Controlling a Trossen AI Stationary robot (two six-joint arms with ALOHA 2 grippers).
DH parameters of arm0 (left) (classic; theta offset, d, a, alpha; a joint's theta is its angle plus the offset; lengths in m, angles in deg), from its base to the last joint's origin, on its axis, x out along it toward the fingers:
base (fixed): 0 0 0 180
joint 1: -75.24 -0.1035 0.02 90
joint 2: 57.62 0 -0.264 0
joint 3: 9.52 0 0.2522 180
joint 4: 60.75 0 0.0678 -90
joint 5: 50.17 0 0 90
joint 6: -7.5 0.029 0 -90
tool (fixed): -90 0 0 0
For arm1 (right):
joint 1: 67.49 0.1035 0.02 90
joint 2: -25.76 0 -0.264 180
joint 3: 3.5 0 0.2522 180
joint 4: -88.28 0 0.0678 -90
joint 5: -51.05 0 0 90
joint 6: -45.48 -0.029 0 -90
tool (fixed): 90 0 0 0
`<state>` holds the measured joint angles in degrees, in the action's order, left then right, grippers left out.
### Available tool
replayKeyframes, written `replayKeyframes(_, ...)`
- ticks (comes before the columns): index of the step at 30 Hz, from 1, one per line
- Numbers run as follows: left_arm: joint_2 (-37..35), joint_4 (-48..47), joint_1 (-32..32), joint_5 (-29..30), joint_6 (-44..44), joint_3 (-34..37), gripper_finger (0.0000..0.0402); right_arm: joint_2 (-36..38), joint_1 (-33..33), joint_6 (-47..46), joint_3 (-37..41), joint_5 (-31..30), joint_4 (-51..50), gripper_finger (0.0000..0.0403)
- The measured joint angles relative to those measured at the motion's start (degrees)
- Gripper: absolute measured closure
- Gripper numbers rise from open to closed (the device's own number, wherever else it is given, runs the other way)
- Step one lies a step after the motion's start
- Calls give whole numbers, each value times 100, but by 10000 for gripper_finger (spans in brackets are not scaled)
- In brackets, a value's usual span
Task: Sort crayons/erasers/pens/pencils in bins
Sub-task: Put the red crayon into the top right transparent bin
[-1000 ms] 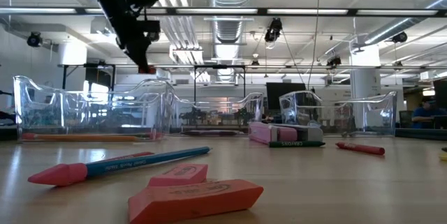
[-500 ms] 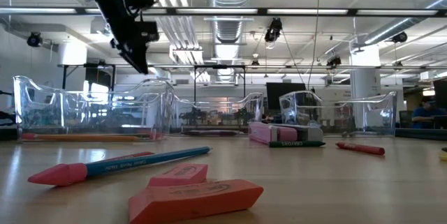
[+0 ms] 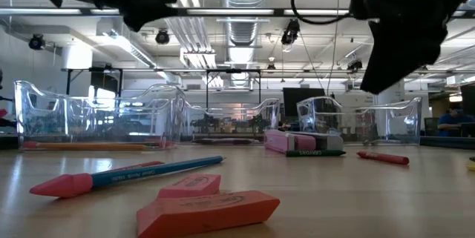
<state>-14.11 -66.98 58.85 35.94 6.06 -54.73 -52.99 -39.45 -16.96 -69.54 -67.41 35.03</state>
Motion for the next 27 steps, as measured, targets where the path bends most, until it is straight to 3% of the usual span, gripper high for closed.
replayKeyframes(5,-211,1678,1026,429,-121,850,224,-127,-94,-684,460,-8,621,220)
replayKeyframes(8,-133,2134,1437,819,-76,1090,224,-274,-121,-705,633,-7,995,220)
replayKeyframes(13,102,2204,1713,901,-72,1201,224,-620,-138,-763,652,-10,1129,220)
replayKeyframes(27,411,2182,1736,904,20,1183,224,-1953,-155,-986,6,43,822,235)
